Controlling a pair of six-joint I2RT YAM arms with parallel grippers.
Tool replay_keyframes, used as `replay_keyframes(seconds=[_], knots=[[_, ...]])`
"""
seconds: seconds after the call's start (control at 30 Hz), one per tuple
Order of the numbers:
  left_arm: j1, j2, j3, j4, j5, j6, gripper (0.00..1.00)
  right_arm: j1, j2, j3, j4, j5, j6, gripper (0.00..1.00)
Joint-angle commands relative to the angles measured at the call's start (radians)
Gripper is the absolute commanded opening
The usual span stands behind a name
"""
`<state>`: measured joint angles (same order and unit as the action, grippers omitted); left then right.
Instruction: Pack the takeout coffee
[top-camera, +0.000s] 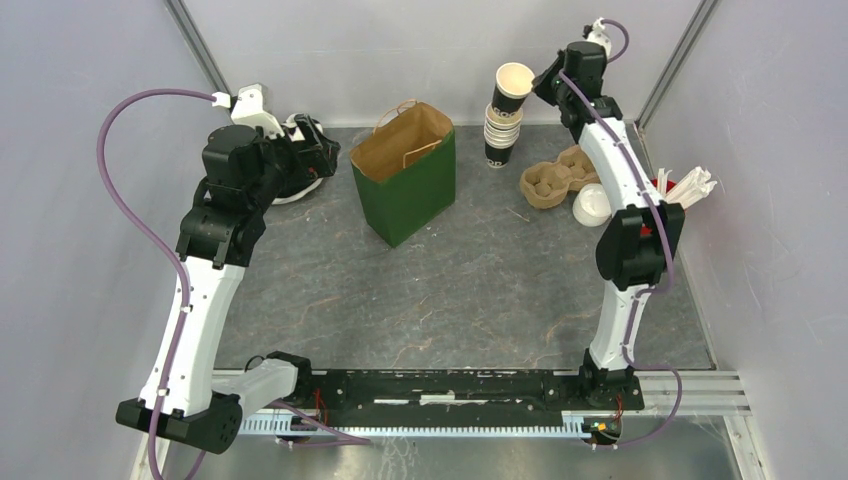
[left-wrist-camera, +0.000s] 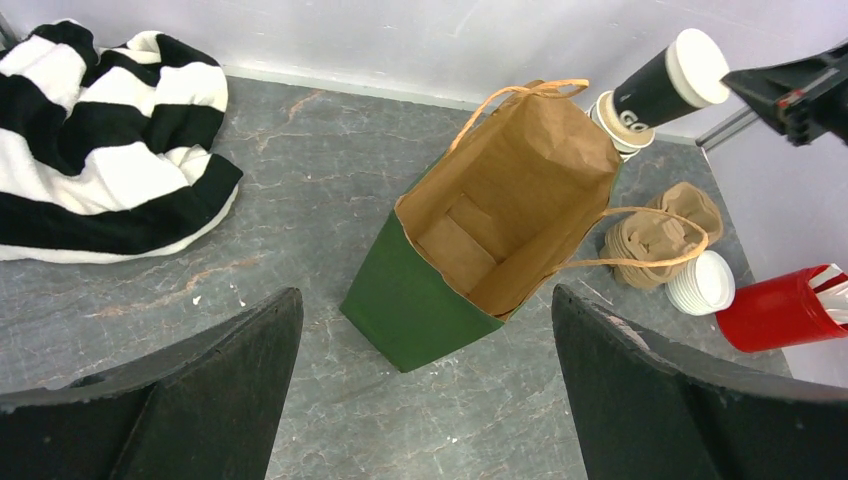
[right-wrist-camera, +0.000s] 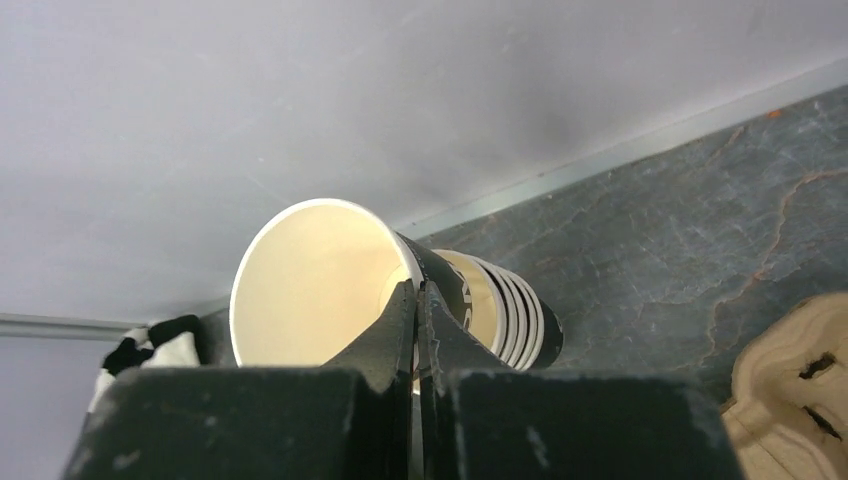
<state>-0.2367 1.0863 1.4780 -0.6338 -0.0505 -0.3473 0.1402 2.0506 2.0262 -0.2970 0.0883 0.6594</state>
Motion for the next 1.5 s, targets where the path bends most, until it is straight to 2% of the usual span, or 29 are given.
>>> replay_keyframes(seconds=[0.0, 0.17, 0.23, 0.37, 0.53, 0.7, 0.87, 1.2, 1.3, 1.37, 1.47], knots=[[0.004, -0.014, 0.029, 0.032, 0.009, 0.031, 1.0, -0.01, -0.114, 0.014, 0.06, -0.036, 0.036, 0.0], [0.005, -0.021, 0.024, 0.032, 0.012, 0.027, 1.0, -0.021, -0.207, 0.004, 0.001, -0.1, -0.078, 0.0], [0.004, -0.028, 0.012, 0.032, 0.017, 0.027, 1.0, -0.022, -0.27, -0.063, -0.008, -0.208, -0.17, 0.0], [0.004, -0.06, -0.045, 0.012, 0.039, 0.011, 1.0, -0.007, -0.467, -0.383, -0.009, -0.419, -0.353, 0.0], [0.005, -0.116, -0.148, -0.001, 0.093, -0.046, 0.98, 0.059, -0.696, -0.78, -0.02, -0.564, -0.568, 0.0], [0.005, -0.147, -0.228, 0.0, 0.142, -0.11, 0.97, 0.158, -0.835, -1.115, 0.044, -0.696, -0.651, 0.0], [0.005, -0.155, -0.261, 0.006, 0.174, -0.145, 0.96, 0.269, -0.918, -1.349, 0.173, -0.781, -0.678, 0.0], [0.005, -0.153, -0.269, 0.015, 0.204, -0.162, 0.94, 0.32, -0.975, -1.409, 0.236, -0.75, -0.599, 0.0], [0.005, -0.16, -0.274, 0.016, 0.204, -0.162, 0.94, 0.331, -0.972, -1.39, 0.202, -0.736, -0.602, 0.11], [0.005, -0.163, -0.278, 0.015, 0.204, -0.162, 0.94, 0.331, -0.975, -1.378, 0.182, -0.72, -0.598, 0.28], [0.004, -0.166, -0.278, 0.015, 0.203, -0.158, 0.94, 0.332, -0.976, -1.316, 0.124, -0.678, -0.603, 0.42]])
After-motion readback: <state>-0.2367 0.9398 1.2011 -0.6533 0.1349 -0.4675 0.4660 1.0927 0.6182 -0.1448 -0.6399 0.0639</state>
